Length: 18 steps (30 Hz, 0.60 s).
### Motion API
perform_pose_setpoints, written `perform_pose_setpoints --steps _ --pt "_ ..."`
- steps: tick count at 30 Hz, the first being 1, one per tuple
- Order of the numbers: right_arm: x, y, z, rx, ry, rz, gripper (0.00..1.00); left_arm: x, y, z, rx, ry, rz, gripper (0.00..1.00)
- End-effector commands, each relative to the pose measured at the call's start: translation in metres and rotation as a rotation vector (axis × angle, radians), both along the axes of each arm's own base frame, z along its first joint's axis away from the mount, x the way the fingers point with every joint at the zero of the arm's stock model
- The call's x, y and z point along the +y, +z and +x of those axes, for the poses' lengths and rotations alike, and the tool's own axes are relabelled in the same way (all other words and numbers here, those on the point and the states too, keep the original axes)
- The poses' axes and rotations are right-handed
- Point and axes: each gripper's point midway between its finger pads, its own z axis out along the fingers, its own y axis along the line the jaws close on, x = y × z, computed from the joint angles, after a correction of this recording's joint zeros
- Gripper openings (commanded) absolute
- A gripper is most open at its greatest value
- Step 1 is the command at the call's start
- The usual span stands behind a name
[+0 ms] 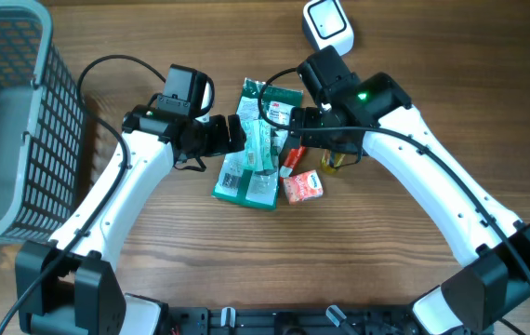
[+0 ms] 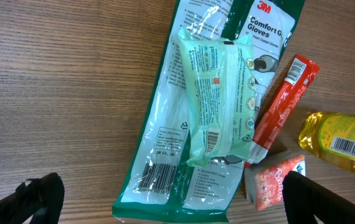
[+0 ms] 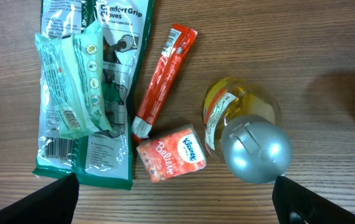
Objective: Scan the item barcode
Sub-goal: 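Move the right gripper to the yellow Vim bottle and grasp it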
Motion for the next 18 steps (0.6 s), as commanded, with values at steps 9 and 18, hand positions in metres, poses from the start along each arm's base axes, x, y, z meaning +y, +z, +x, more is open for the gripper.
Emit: perform_pose_setpoints --steps 9,18 --pt "-0.011 -0.014 -0.006 0.06 0.006 -0.052 0.89 -0.001 0.001 0.002 -0.004 -0.009 -0.005 1.0" --pt "-0.03 -0.012 0.007 -0.011 -0.179 -0.118 0.91 -0.001 0.001 0.002 -0.004 -0.009 -0.005 1.0"
